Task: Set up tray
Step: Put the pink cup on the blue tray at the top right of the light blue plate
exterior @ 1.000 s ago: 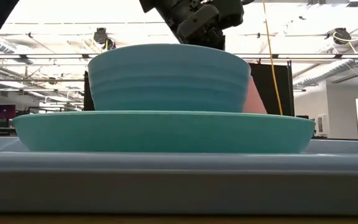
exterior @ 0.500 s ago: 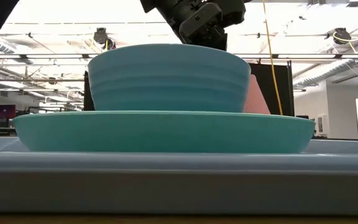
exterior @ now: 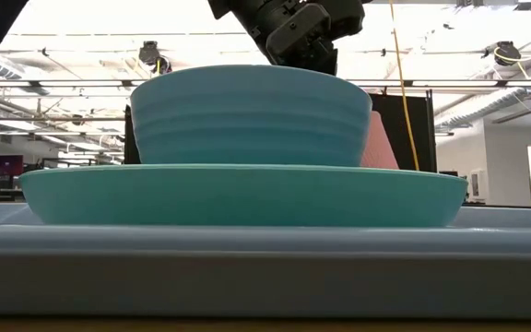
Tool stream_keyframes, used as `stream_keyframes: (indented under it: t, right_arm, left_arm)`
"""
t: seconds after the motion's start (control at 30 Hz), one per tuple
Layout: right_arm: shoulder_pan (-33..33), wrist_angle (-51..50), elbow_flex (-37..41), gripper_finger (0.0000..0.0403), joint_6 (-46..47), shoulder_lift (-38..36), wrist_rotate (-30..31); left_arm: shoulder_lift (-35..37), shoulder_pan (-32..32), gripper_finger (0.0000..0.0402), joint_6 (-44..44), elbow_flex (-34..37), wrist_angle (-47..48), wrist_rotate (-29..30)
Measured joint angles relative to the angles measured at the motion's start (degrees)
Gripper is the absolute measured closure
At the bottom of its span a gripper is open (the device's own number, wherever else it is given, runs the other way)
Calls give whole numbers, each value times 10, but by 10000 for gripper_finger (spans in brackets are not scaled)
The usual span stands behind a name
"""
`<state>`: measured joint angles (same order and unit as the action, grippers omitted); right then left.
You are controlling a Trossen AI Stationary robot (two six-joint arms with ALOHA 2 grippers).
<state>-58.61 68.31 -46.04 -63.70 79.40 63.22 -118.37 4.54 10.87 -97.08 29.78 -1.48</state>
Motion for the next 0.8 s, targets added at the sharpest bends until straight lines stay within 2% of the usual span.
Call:
stream_keyframes:
  t: [0.27,0.6,0.8]
  right_arm:
    - [0,0,0,403,0,0,0]
    - [0,0,0,403,0,0,0]
    - [0,0,0,403,4,0,0]
  left_arm:
    - [0,0,373,8,0,-1,0]
    - [0,0,290,4,0,-15,0]
    - [0,1,265,2,0,-33,0]
